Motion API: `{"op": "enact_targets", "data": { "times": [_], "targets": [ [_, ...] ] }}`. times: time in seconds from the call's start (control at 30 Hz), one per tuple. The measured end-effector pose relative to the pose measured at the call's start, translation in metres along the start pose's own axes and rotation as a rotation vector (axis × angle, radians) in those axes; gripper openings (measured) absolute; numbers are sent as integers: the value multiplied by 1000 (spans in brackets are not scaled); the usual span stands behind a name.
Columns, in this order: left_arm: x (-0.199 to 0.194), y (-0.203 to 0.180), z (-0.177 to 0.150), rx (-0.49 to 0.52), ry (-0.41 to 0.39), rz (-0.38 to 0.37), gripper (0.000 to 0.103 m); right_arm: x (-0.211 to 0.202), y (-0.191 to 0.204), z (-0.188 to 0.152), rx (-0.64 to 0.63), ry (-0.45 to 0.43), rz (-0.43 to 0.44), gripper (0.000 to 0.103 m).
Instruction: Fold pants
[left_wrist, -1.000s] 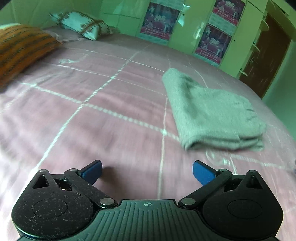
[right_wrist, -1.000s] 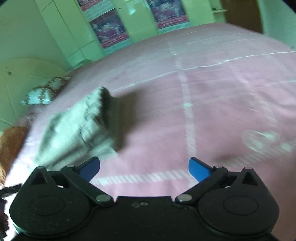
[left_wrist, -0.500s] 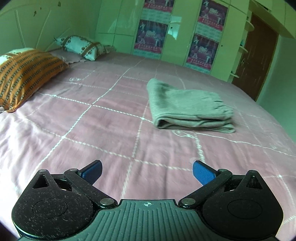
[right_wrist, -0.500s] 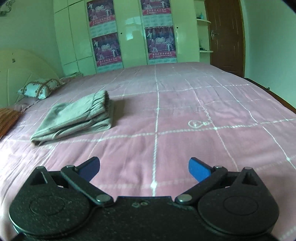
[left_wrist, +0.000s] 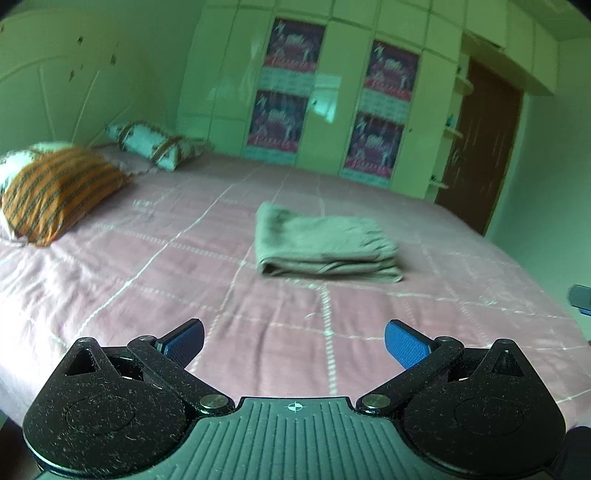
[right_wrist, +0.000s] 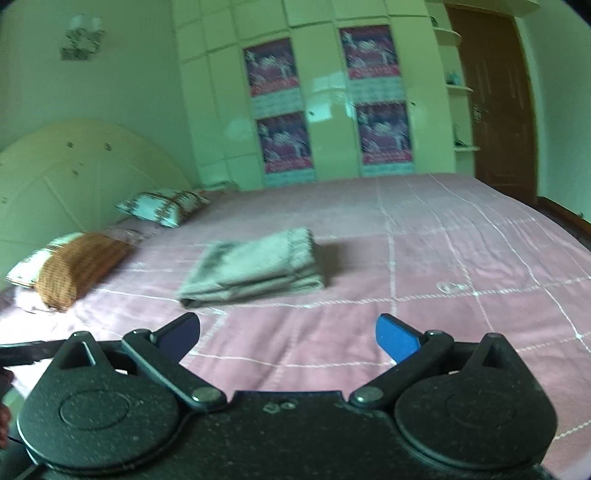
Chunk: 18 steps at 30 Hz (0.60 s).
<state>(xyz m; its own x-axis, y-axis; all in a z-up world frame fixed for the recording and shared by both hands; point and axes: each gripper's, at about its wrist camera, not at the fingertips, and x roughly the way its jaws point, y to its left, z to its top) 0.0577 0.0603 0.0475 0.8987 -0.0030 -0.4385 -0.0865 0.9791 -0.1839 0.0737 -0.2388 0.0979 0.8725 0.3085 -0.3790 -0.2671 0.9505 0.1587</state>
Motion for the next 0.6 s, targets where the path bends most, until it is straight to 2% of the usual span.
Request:
{"op": "enact_targets", "data": {
  "times": [0.13,0.3,0.4,0.6],
  "targets": [
    [-18,-29,4,37,-39,-3,103,-17,14,-2,-22,-39,8,95],
    [-46,-53,1,44,-69,-24,103,-36,24,-4,-64,-43,10,93],
    [-63,-55,1,25,-86,-29,103,-49,28,-5,-84,-49,15,93],
    [-74,-56,-1,23,-69,-21,103,-63,42,-6,-99,-79,24,93]
  ]
}}
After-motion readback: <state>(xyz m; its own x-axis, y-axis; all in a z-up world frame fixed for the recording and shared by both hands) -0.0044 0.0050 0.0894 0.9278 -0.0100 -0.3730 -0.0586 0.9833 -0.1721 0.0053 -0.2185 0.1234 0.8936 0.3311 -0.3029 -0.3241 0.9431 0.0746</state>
